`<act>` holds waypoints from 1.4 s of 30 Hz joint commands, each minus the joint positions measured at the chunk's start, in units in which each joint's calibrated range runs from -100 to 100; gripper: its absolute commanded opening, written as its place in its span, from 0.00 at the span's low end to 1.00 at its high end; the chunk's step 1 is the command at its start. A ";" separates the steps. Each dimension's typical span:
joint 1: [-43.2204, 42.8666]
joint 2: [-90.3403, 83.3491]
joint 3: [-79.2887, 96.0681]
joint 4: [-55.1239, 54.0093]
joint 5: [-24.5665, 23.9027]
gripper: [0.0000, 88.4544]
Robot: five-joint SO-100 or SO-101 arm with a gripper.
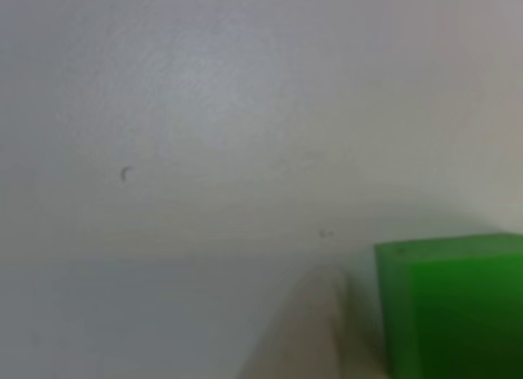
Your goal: Pick up green cube and drop it in the blue box
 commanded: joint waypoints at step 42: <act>0.35 -1.07 -2.85 -0.64 0.24 0.06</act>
